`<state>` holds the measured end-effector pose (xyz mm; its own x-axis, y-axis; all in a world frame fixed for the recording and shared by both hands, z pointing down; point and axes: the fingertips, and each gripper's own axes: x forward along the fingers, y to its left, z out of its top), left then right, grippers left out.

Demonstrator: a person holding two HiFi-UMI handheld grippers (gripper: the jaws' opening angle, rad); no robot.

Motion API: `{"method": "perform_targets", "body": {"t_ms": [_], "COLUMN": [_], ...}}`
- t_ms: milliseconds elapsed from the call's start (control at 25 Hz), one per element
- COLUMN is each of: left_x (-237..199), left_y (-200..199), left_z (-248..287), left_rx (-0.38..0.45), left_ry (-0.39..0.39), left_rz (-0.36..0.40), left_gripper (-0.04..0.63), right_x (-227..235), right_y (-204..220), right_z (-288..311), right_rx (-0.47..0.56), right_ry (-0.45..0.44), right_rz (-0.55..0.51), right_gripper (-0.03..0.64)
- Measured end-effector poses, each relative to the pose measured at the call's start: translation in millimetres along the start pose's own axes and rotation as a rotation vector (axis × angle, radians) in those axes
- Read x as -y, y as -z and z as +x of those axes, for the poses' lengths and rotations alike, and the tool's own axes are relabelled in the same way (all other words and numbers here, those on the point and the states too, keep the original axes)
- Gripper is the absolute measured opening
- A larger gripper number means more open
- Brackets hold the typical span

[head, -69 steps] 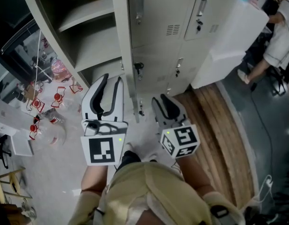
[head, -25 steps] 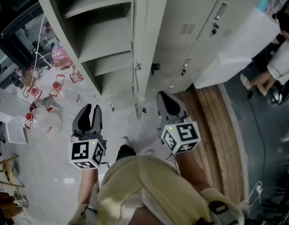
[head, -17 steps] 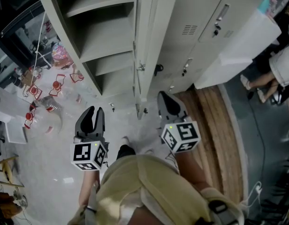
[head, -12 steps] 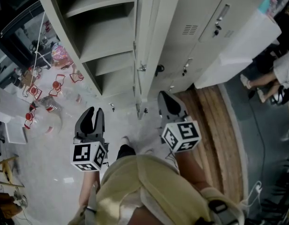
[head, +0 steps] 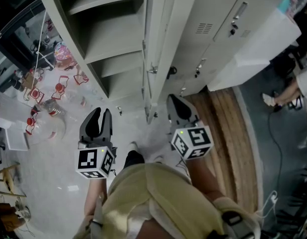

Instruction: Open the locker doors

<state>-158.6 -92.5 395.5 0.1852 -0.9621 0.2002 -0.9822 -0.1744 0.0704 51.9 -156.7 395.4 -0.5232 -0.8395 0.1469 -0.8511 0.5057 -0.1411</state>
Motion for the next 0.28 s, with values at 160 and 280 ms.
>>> {"method": "perform_targets", "body": {"t_ms": [160, 280], "left_x": [-0.8, -1.1], "left_y": [-3.1, -6.2], "left_z": [4.7, 9.9], "left_rx": [0.000, -0.002], "left_ry": [-0.009, -0.014], "left_rz": [0.024, 0.064], "left_gripper": [0.095, 0.095], "right_x": [-0.1, 0.6], "right_y": [1.3, 2.8], "right_z": [1.5, 3.3], "right_rx": [-0.007, -0.011], "right_ry": [0.001, 0.004], "right_rz": [-0.005, -0.007], "right_gripper": [0.003, 0.003]}}
